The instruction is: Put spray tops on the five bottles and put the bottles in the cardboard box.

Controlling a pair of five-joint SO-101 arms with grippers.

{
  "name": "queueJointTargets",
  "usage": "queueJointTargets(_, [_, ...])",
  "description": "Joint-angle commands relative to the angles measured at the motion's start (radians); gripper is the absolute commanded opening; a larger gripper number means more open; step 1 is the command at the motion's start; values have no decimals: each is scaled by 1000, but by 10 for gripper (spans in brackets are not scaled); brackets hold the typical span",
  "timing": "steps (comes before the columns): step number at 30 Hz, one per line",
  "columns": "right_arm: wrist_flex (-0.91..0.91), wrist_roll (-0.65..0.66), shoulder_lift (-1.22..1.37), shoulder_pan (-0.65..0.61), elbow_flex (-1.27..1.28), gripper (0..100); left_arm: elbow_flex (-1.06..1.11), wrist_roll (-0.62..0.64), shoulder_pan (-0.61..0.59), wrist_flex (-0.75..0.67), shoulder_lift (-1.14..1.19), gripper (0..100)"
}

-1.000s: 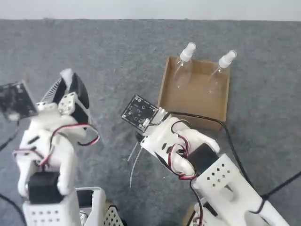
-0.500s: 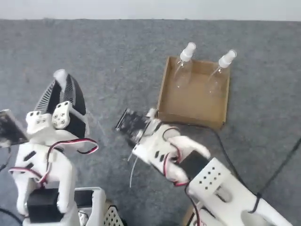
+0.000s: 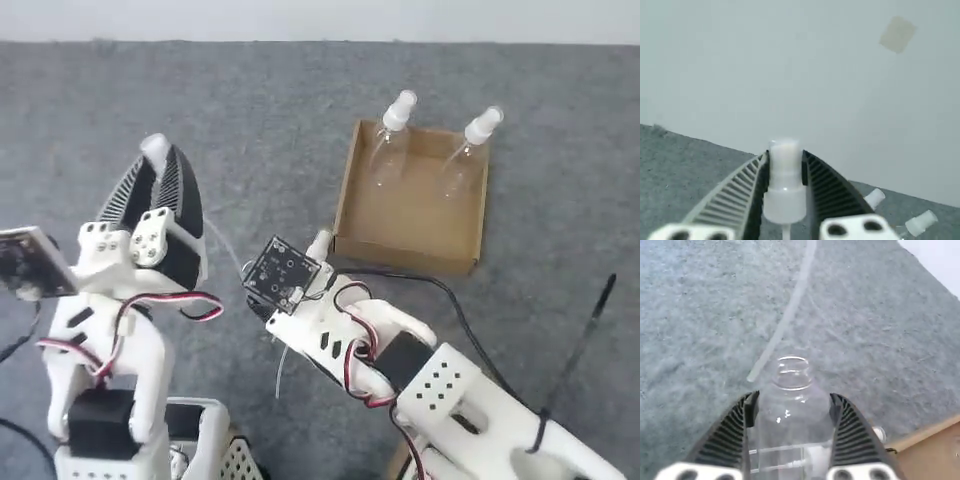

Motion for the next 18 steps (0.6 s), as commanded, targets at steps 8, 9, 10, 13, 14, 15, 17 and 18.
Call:
queueJointTargets(8, [-24, -12, -45, 8, -11, 6, 28, 3, 0, -149, -12, 9])
queueJointTargets(9, [-24, -12, -45, 8, -11, 6, 28, -2, 0, -149, -12, 9])
queueJointTargets(10, [-24, -12, -45, 8, -11, 6, 28, -17, 0, -152, -12, 9])
queueJointTargets(13, [-24, -12, -45, 8, -11, 6, 39, -43, 0, -164, -12, 9])
queueJointTargets(14, [-24, -12, -45, 8, -11, 6, 44, -44, 0, -164, -12, 9])
queueJointTargets(15, [-24, -12, -45, 8, -11, 6, 50, -44, 0, -164, -12, 9])
queueJointTargets(17, [-24, -12, -45, 8, -11, 6, 65, -46, 0, -167, -12, 9])
queueJointTargets(18, [-24, -12, -45, 8, -11, 6, 79, -46, 0, -181, -12, 9])
